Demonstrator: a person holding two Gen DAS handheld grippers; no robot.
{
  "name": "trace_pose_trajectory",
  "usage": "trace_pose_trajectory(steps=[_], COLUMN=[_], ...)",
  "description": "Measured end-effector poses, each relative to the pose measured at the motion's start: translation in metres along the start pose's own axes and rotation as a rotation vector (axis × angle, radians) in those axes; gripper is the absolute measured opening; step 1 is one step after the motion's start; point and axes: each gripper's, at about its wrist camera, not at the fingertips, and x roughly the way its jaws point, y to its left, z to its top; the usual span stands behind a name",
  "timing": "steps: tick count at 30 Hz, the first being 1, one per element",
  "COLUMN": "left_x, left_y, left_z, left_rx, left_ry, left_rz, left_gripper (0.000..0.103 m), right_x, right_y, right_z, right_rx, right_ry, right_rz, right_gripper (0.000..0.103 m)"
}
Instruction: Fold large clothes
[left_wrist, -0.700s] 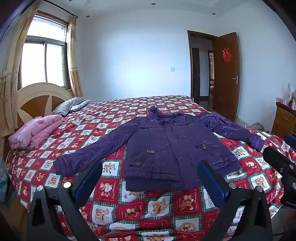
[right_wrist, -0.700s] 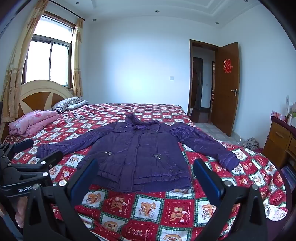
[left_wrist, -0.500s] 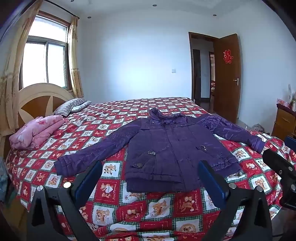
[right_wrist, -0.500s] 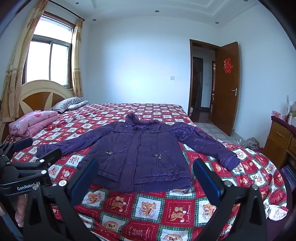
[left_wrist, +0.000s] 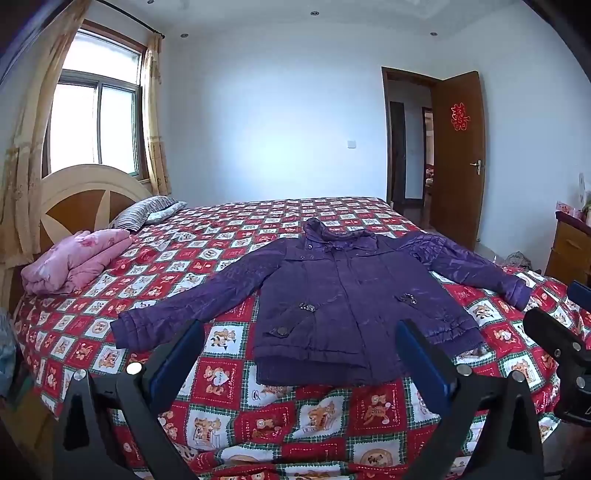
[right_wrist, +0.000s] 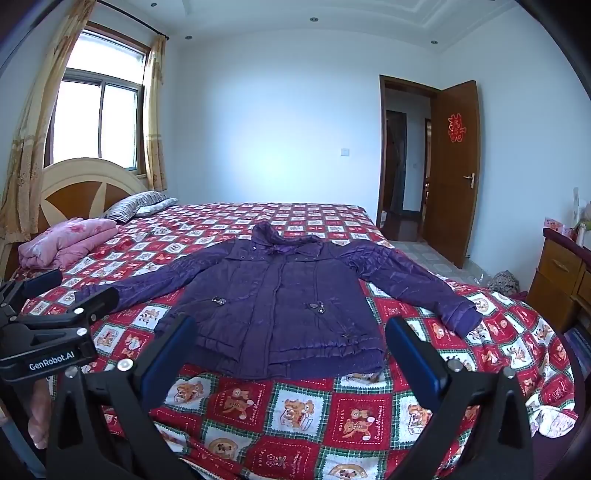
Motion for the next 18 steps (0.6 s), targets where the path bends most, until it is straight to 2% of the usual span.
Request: trace_pose_trajectory(steps=[18], left_x=[0.0014], left_y=[0.0023], left_z=[-0.0012], left_rx=[-0.009], left_ry=[0.005], left_rz=[0.004], left_gripper=[0.102], right_x=[0.0063], right_y=[0.0033], right_z=[-0.0054], right_rx=[0.001], right_ry=[0.015], right_rz=[0.012], right_gripper=[0.103])
